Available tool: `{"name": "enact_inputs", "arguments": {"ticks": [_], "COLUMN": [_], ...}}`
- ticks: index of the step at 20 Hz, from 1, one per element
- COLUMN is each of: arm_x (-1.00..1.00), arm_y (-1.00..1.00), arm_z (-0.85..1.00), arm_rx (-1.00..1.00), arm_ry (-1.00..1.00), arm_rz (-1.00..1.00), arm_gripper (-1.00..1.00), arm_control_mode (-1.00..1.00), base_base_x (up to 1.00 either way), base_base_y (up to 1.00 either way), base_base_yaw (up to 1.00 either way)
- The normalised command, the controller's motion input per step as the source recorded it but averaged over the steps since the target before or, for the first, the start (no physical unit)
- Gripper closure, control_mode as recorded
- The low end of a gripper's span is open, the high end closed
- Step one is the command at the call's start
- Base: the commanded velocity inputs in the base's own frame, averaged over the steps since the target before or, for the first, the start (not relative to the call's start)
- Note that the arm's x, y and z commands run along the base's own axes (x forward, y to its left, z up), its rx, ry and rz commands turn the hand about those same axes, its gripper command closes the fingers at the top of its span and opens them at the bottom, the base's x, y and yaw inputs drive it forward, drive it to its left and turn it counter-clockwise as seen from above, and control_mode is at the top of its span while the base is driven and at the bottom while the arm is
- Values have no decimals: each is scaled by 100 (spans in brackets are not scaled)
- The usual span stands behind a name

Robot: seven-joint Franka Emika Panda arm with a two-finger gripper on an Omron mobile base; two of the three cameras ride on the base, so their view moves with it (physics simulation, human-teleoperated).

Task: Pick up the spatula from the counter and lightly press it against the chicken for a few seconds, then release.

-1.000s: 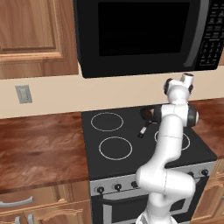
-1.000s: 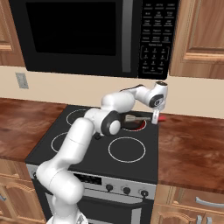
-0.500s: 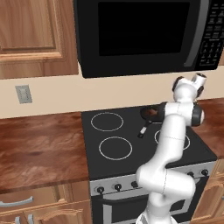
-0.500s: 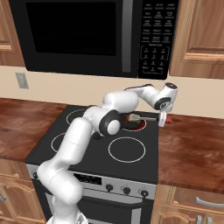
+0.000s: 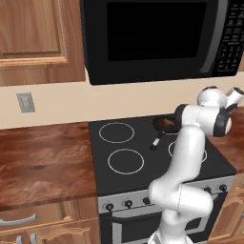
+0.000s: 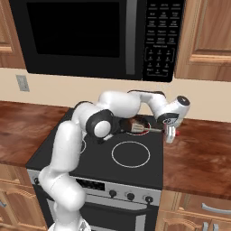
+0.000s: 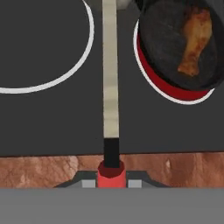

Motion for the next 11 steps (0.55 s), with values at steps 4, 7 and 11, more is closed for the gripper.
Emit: {"name": "enact_inputs", "arguments": {"ticks": [4, 7, 11], "arm_x": [-71, -67, -72], "arm_y": [15, 9, 14], "arm_z": [24, 41, 36], "arm_rx": [0, 0, 0], "arm_ry": [-21, -22, -23], "arm_rz": [19, 21, 21], "arm_gripper": [100, 100, 100], "arm_control_mode": [-100, -100, -100], "base_base_x": [0, 0, 0], "base_base_y": [0, 0, 0], "base_base_yaw": [0, 0, 0]}}
